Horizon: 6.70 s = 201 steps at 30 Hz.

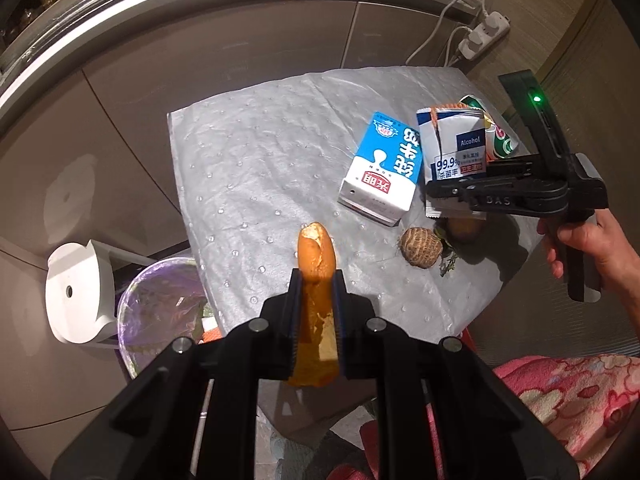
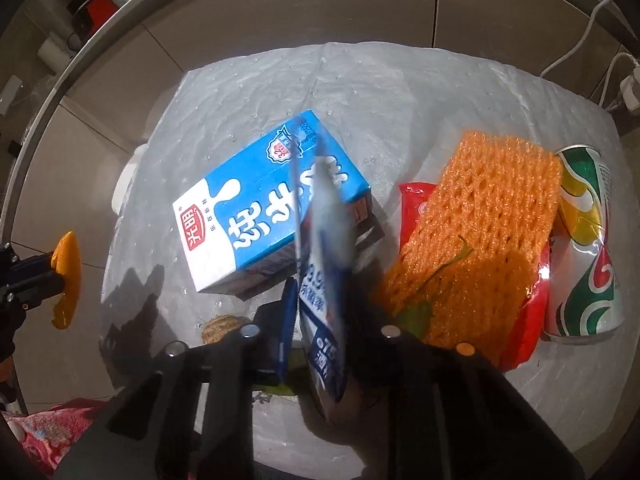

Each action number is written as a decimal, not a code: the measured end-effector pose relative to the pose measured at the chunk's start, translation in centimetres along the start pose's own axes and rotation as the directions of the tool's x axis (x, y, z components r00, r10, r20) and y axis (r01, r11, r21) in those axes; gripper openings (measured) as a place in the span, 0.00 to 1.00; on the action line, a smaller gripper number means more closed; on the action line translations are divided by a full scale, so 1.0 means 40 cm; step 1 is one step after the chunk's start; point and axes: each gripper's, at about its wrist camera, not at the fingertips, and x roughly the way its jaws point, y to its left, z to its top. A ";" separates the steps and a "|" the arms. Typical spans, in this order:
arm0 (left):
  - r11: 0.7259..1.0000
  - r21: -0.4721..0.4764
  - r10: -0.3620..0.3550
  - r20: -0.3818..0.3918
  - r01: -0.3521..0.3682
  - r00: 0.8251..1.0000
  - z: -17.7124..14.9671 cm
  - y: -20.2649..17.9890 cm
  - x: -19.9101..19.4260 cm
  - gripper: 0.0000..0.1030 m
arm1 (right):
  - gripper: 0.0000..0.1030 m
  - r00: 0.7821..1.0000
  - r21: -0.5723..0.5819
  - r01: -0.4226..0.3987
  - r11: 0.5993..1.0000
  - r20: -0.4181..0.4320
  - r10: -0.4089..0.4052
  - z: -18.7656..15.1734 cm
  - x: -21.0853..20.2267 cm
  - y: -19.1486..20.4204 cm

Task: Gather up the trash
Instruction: 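Drop the bread crust into the bin with the left gripper while the right gripper carries the wipe packet there, then release the alcohol wipe packet into the bin with the right gripper, then grasp the blue milk carton with the left gripper while the right gripper grasps the soda can, then carry the milk carton to the bin and drop it with the left gripper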

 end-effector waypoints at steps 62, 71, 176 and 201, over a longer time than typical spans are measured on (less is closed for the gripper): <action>0.950 -0.173 0.261 -0.023 -0.261 0.965 -0.263 0.420 -0.155 0.90 | 0.04 0.960 -0.308 -0.262 0.915 -0.177 0.216 0.062 0.210 0.727; 0.930 -0.215 0.302 -0.020 -0.299 0.953 -0.301 0.476 -0.223 0.90 | 0.06 0.955 -0.340 -0.254 0.905 -0.239 0.177 0.064 0.371 0.828; 0.981 0.135 0.127 0.078 -0.137 0.989 0.192 -0.153 -0.008 0.63 | 0.73 0.989 0.160 0.141 0.977 0.016 -0.145 0.093 -0.025 -0.383; 0.956 -0.132 0.281 0.146 -0.263 0.949 -0.029 0.127 -0.194 0.62 | 0.74 0.971 -0.278 -0.154 0.948 0.136 0.197 0.129 -0.195 0.354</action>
